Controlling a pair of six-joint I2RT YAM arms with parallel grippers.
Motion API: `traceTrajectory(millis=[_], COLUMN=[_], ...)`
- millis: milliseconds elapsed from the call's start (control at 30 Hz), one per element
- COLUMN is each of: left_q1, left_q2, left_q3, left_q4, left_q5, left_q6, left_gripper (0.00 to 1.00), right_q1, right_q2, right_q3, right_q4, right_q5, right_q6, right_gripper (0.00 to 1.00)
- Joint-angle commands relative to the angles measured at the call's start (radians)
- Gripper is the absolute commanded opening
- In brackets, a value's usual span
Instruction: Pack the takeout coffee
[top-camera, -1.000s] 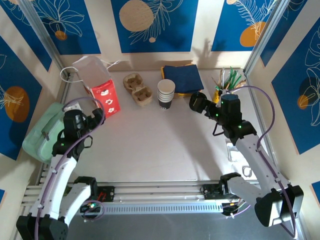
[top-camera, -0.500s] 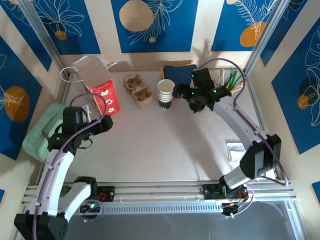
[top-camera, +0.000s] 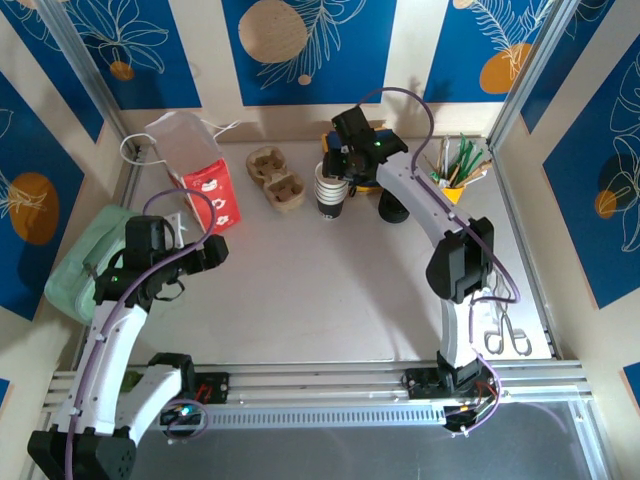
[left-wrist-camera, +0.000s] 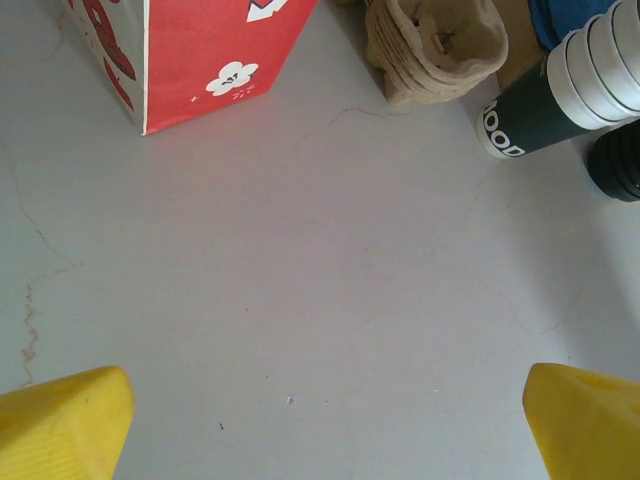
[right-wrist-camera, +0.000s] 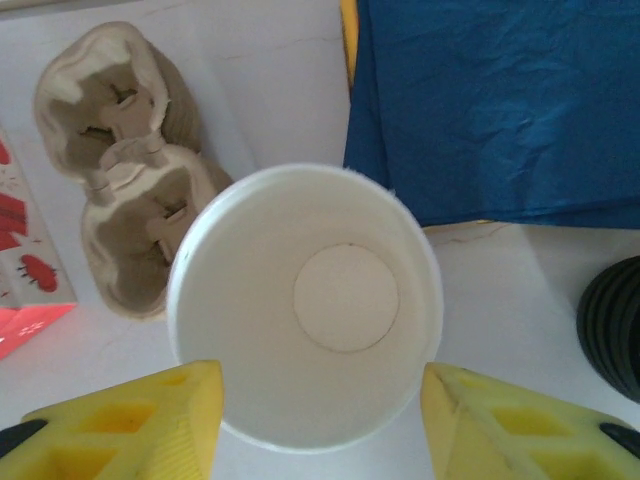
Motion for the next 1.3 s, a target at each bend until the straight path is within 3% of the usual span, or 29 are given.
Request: traceTrajectory(millis=[0,267,767,1133,1267], left_q1=[0.008,0.009,0.010,0.009,0.009], left_q2=[-0.009,-0.020,-0.036,-0.046,-0.045], left_q3=[0.018,-0.002,-0.043,-0.057,-0.059], left_q4=[-0.006,-0.001,0.024,0.037,0.042], left_q5=[0.010,0.007,0.014,0.018,0.016], left_q6=[0.009,-0.007,-0.036,-0.046,-0.050], left_gripper=[1.00,1.00,0.99,0.98,0.98], right_q1=[-0.002,-0.010,-0.037,-0.039,-0.040], right_q2=[0.028,0.050,0.087,0.103,0.110], right_q3=[0.080,0.108,0.098,0.093,0.098], right_q4=[-0.086,-0.091,-0.088,-0.083,-0.088], right_q5=[0.080,0.096,0.041,0.024,0.018], right_q6=[-0.018,-0.016,-0.026,-0.023,-0.023], right_gripper=[0.56,0.58,0.47,0.31,0.30])
